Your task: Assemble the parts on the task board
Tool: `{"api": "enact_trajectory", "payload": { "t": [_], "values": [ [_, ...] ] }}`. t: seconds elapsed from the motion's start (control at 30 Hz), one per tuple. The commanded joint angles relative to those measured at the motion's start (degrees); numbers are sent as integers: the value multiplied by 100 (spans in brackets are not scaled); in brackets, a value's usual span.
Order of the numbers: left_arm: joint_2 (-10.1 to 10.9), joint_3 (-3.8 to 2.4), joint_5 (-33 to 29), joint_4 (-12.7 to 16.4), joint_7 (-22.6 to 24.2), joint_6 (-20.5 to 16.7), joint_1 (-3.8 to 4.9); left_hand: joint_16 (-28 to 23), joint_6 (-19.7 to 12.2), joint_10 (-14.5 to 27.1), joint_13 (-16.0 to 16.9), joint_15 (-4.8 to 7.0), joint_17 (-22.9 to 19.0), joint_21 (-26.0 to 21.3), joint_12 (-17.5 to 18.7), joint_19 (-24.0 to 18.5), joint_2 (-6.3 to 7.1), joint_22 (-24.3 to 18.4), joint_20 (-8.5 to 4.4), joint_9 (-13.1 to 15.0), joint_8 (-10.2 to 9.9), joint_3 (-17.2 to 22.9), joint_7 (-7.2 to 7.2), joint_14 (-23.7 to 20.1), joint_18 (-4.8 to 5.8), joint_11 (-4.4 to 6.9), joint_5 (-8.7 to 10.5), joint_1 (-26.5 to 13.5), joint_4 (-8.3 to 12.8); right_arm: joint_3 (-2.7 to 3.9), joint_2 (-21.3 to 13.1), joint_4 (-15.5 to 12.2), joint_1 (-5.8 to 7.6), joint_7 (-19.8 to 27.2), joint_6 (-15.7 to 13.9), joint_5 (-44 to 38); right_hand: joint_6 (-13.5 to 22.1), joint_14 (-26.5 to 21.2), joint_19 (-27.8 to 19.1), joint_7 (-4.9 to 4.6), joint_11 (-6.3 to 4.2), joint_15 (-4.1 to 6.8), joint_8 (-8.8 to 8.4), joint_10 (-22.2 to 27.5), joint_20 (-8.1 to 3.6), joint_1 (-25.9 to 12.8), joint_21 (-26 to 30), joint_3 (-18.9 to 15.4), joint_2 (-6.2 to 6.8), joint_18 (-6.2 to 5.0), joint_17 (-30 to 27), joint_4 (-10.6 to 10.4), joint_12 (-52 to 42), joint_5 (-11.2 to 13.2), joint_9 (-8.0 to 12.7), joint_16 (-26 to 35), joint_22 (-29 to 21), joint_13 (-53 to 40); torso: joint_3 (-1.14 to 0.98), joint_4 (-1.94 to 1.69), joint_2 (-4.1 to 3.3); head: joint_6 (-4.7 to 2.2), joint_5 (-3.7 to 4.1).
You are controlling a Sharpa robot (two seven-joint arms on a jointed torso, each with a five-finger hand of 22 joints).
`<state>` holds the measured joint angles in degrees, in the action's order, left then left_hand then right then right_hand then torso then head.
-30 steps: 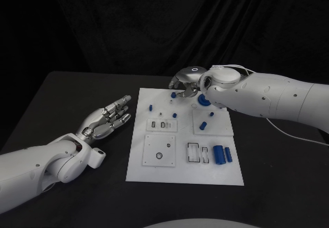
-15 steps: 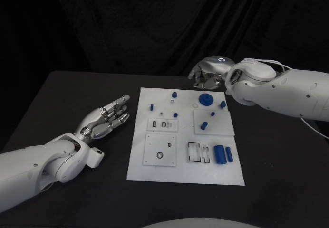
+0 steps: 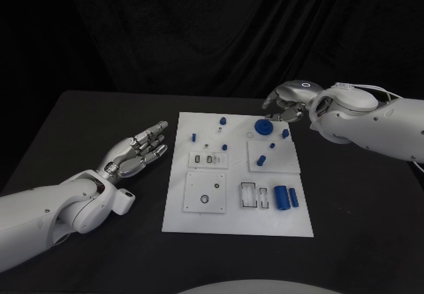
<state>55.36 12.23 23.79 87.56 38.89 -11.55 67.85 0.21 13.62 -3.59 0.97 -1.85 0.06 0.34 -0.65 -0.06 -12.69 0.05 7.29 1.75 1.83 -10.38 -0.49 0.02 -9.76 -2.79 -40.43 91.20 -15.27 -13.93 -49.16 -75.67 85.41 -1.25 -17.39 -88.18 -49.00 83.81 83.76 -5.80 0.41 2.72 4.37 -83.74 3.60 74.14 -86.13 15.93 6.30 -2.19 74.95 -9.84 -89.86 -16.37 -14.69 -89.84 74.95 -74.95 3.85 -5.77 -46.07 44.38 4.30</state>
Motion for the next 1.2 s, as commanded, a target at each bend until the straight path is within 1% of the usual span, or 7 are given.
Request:
{"api": "enact_trajectory", "payload": {
  "t": [0.03,0.1,0.13,0.47,0.7,0.93,1.2],
  "values": [
    [-17,-4,16,-1,1022,84,7,-21,-12,10,-9,-29,-6,-34,-10,6,40,-5,35,1,-1,37,35,-2,23,-13,14,-22,3,3,-9,25,-38,-321,228,3,3,619,287,54,-11,28,-29,-626,-11,-80,-43,-21,-2,92,1505,-41,-14,22,9,-16,1180,-1505,-1,6,-6,17,-1],
    [-23,-4,16,-4,1021,91,6,-21,-16,13,-9,-30,-6,-34,-10,6,40,-5,36,0,-2,39,35,-2,23,-14,15,-26,0,2,-7,41,-58,-345,275,-8,4,619,299,57,-13,30,-29,-626,-13,-97,-55,-37,2,96,1505,-55,-14,22,10,-16,1192,-1505,-4,0,-6,22,7],
    [-27,-4,16,-7,1020,96,6,-21,-16,13,-9,-30,-6,-34,-10,6,40,-5,36,0,-2,39,35,-2,23,-14,15,-26,0,1,-7,46,-74,-366,315,-43,6,619,306,58,-14,31,-30,-626,-14,-107,-62,-48,6,99,1505,-64,-14,22,11,-16,1200,-1505,-7,11,-7,23,-3],
    [-28,-4,16,-15,1009,117,6,-21,-22,17,-10,-32,-6,-34,-9,6,40,-5,38,0,-3,43,36,-2,23,-16,18,-30,-5,0,-14,50,-149,-430,482,-209,47,619,375,88,-45,59,-38,-626,-39,-168,-134,-135,20,123,1505,-140,-14,19,22,-16,1273,-1505,1,-1,-3,65,21],
    [-41,-4,16,-24,1001,133,5,-21,-29,19,-10,-38,-6,-34,-9,6,40,-5,41,-1,-4,50,38,-2,23,-20,23,-36,-9,0,80,152,-180,-469,563,-230,84,619,369,88,-45,61,-53,-626,-41,-177,-126,-153,30,121,1505,-151,-14,18,31,-16,1268,-1505,7,-11,-1,75,51],
    [-54,-4,16,-33,998,147,5,-21,-35,20,-11,-42,-6,-34,-9,6,41,-5,44,-2,-5,54,38,-2,24,-22,25,-39,-12,1,170,235,-246,-473,599,-234,37,619,348,67,-33,54,-16,-626,-39,-143,-105,-172,57,113,1505,-133,-14,16,12,-16,1252,-1505,7,0,0,94,21],
    [-55,-4,16,-43,984,153,5,-21,-40,21,-11,-45,-6,-34,-9,6,42,-5,46,-3,-6,58,37,-2,24,-25,26,-40,-13,1,256,343,-308,-462,577,-235,108,619,323,60,-23,43,-41,-626,-31,-68,-79,-181,84,104,1505,-90,-14,13,7,-16,1232,-1505,4,2,0,112,12]
  ]
}}
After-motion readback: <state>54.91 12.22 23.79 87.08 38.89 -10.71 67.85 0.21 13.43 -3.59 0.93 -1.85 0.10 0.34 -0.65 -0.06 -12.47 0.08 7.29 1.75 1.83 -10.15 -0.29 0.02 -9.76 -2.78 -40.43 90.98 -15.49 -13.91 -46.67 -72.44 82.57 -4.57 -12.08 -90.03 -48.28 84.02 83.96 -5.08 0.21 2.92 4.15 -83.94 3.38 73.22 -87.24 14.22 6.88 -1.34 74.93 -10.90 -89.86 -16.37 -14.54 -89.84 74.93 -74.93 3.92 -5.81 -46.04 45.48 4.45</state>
